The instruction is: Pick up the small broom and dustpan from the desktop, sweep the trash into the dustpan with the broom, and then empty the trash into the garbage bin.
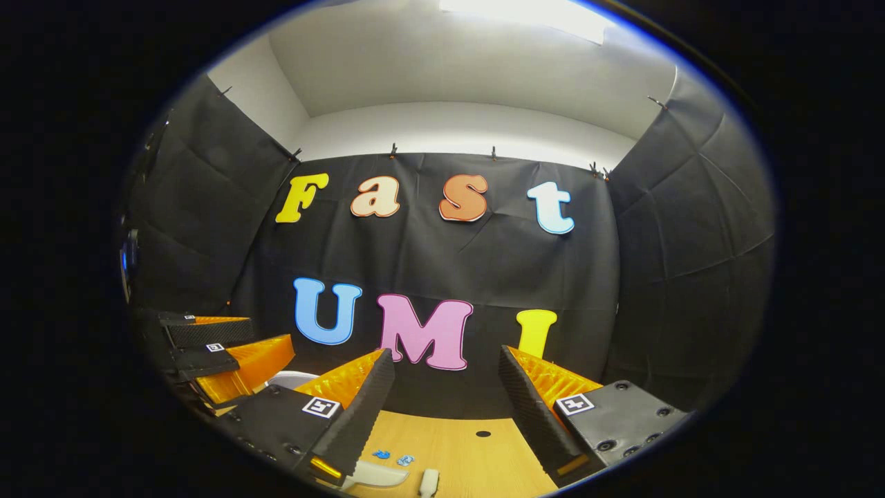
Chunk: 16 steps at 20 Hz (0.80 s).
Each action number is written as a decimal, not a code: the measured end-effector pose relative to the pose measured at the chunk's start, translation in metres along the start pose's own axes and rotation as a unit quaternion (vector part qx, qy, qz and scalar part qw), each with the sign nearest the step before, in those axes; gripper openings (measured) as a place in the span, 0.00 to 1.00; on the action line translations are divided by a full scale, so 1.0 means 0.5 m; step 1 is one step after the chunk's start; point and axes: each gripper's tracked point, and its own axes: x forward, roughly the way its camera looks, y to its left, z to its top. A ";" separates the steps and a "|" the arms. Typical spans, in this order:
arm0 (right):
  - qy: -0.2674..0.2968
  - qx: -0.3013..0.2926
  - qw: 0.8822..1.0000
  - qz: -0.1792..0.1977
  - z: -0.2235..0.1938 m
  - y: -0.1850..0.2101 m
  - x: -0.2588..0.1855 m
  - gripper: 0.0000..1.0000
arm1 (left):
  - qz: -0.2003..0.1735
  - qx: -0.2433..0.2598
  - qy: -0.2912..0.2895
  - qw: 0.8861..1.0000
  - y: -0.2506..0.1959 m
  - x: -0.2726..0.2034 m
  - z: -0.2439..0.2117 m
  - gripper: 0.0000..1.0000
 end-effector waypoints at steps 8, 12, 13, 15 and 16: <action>0.038 0.066 0.997 0.013 -0.040 -0.016 0.058 0.97 | -0.010 -0.077 0.135 0.988 0.032 0.045 -0.155 0.82; 0.122 0.092 0.987 0.042 -0.164 0.003 0.107 0.92 | 0.021 -0.122 0.248 0.961 0.029 0.075 -0.302 0.82; 0.150 0.101 0.983 0.046 -0.199 0.005 0.118 0.92 | 0.023 -0.136 0.280 0.950 0.019 0.078 -0.339 0.82; 0.214 0.126 0.968 0.048 -0.291 0.007 0.138 0.97 | 0.029 -0.157 0.345 0.925 0.006 0.068 -0.422 0.82; 0.267 0.147 0.952 0.037 -0.358 0.000 0.143 0.97 | 0.027 -0.179 0.382 0.906 -0.004 0.056 -0.481 0.82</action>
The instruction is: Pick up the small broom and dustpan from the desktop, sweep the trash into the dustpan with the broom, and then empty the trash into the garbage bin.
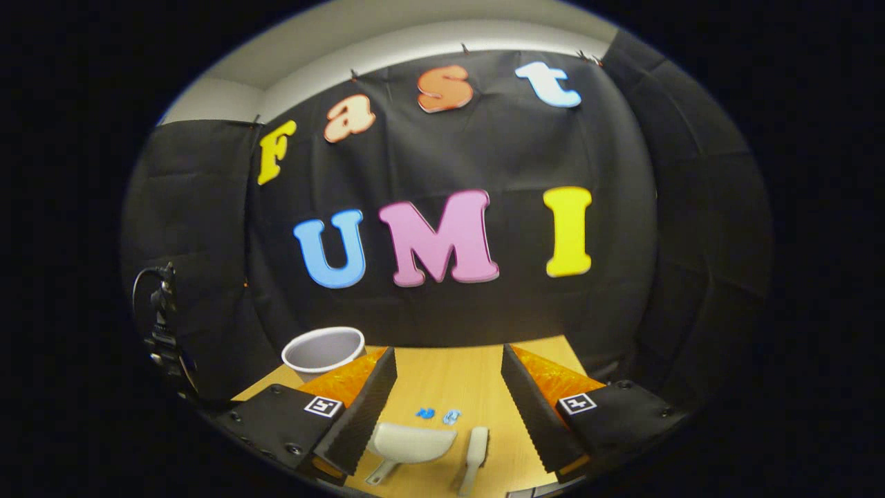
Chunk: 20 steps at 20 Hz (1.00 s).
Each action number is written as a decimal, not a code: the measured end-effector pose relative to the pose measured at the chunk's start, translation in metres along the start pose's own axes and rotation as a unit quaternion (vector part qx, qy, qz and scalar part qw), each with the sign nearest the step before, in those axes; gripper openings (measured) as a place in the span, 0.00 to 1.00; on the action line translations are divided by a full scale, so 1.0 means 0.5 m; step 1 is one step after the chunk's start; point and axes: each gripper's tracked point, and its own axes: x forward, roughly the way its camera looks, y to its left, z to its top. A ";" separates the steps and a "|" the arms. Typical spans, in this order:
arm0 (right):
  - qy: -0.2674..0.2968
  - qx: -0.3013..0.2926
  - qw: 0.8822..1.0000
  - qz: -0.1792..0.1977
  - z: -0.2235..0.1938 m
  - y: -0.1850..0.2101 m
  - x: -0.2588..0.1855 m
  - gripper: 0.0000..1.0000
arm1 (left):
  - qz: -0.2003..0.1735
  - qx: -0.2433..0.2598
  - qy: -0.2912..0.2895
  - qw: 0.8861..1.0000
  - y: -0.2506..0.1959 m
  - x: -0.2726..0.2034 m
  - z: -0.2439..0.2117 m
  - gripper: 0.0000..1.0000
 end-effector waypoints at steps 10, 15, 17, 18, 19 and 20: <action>0.445 0.086 0.891 -0.019 -0.524 -0.101 0.113 0.97 | 0.065 -0.017 0.387 0.920 0.025 0.106 -0.199 0.84; 0.568 0.033 0.822 -0.022 -0.669 -0.118 0.092 0.97 | 0.105 -0.007 0.450 0.887 0.022 0.139 -0.177 0.87; 0.582 0.021 0.812 -0.031 -0.696 -0.126 0.106 0.97 | 0.108 0.019 0.449 0.887 0.021 0.163 -0.164 0.83; 0.588 0.018 0.808 -0.035 -0.706 -0.131 0.112 0.87 | 0.112 0.031 0.446 0.888 0.021 0.177 -0.159 0.83; 0.606 0.018 0.794 -0.037 -0.723 -0.131 0.111 0.97 | 0.108 0.035 0.447 0.887 0.020 0.189 -0.161 0.83; 0.620 0.015 0.784 -0.039 -0.734 -0.135 0.109 0.97 | 0.106 0.038 0.455 0.883 0.018 0.199 -0.169 0.82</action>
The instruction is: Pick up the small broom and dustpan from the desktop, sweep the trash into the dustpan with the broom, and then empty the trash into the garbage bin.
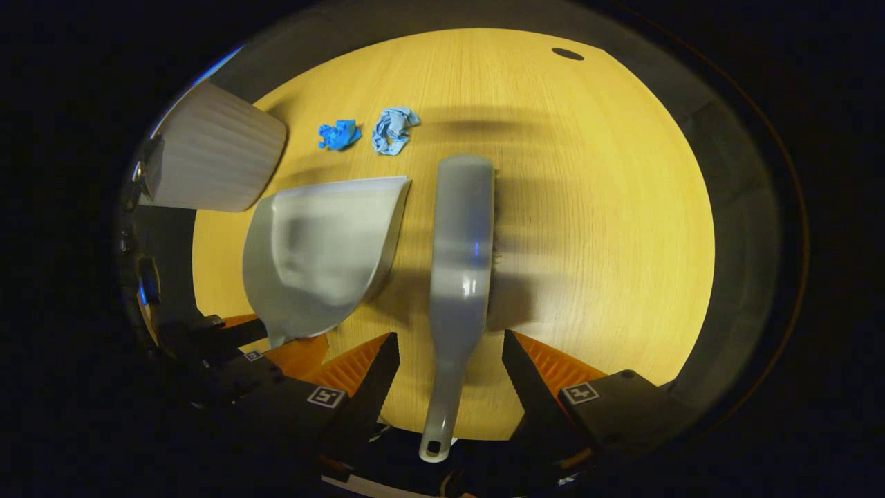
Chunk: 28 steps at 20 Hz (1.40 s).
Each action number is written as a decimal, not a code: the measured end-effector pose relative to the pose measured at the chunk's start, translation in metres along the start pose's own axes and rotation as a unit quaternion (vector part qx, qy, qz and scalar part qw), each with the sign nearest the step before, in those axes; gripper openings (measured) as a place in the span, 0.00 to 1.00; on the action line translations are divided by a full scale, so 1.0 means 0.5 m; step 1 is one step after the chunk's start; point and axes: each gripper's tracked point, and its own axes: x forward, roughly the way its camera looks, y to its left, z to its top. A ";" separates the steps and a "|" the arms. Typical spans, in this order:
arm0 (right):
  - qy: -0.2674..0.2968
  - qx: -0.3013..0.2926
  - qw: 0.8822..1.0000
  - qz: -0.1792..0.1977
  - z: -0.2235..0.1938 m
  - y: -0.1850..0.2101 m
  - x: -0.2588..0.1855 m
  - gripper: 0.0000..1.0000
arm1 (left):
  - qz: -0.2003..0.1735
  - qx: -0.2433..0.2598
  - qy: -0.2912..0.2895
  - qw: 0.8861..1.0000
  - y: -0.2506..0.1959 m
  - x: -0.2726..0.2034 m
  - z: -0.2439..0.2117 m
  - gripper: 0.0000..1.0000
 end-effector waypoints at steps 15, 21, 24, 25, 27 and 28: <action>0.036 0.016 0.999 0.032 0.008 0.005 0.029 0.30 | 0.025 0.061 0.021 0.998 0.041 0.027 0.017 0.29; -0.038 -0.091 0.995 0.010 0.160 -0.032 -0.038 0.23 | 0.031 0.108 0.025 0.993 0.096 0.018 -0.013 0.28; -0.079 -0.203 0.974 -0.055 0.320 -0.071 -0.052 0.23 | 0.040 0.141 0.026 0.989 0.119 0.016 -0.023 0.28; -0.083 -0.251 0.961 -0.081 0.366 -0.078 -0.052 0.23 | 0.044 0.154 0.027 0.987 0.127 0.016 -0.024 0.28; -0.080 -0.310 0.941 -0.110 0.440 -0.072 -0.048 0.23 | 0.048 0.172 0.024 0.984 0.138 0.021 -0.022 0.28; -0.078 -0.315 0.939 -0.111 0.466 -0.059 -0.042 0.23 | 0.043 0.170 0.023 0.984 0.138 0.023 -0.021 0.28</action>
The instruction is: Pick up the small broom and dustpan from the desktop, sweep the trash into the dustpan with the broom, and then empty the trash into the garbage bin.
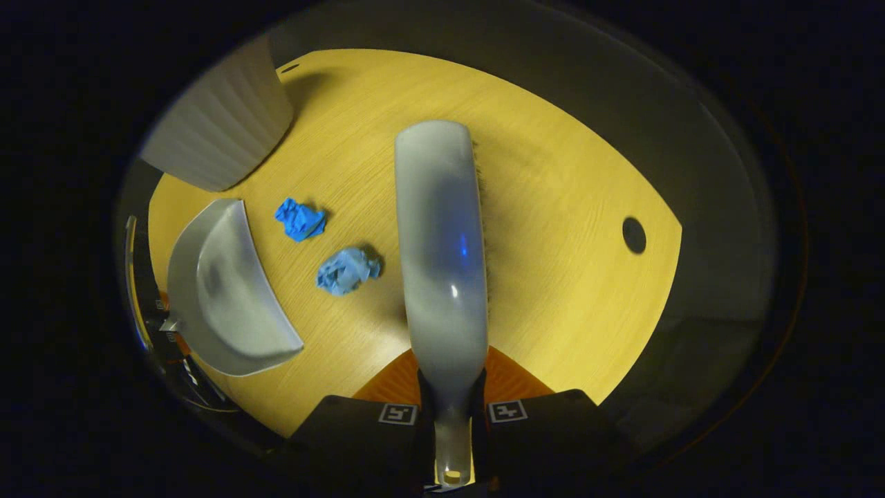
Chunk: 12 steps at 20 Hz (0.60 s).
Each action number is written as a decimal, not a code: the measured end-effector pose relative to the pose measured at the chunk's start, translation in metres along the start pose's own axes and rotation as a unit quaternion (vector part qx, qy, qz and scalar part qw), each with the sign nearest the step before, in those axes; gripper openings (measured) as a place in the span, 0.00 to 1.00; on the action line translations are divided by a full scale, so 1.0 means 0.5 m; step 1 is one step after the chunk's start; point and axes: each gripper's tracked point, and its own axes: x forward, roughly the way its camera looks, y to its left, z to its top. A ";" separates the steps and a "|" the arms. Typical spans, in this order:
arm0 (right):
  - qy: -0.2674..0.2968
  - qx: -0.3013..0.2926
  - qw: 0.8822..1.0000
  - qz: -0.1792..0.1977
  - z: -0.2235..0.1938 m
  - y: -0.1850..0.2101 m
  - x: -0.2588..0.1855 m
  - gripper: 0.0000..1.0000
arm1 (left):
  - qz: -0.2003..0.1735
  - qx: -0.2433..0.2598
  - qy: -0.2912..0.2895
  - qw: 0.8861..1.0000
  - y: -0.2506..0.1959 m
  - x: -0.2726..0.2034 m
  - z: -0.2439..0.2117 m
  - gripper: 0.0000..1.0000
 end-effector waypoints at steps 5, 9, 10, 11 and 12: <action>0.067 -0.062 0.996 0.009 0.005 0.066 0.080 0.23 | 0.004 0.014 0.008 1.000 0.008 -0.002 -0.007 0.28; 0.090 -0.104 0.989 0.054 -0.003 0.146 0.071 0.23 | 0.008 0.036 0.009 0.999 0.016 -0.002 -0.002 0.29; 0.099 -0.121 0.985 0.070 -0.015 0.171 0.069 0.22 | 0.008 0.039 0.009 0.999 0.016 -0.003 -0.002 0.29; 0.102 -0.143 0.981 0.077 -0.021 0.186 0.065 0.23 | 0.008 0.042 0.008 0.999 0.016 -0.003 0.000 0.27; 0.109 -0.163 0.976 0.095 -0.031 0.197 0.059 0.23 | 0.007 0.048 0.008 0.999 0.020 -0.006 -0.001 0.27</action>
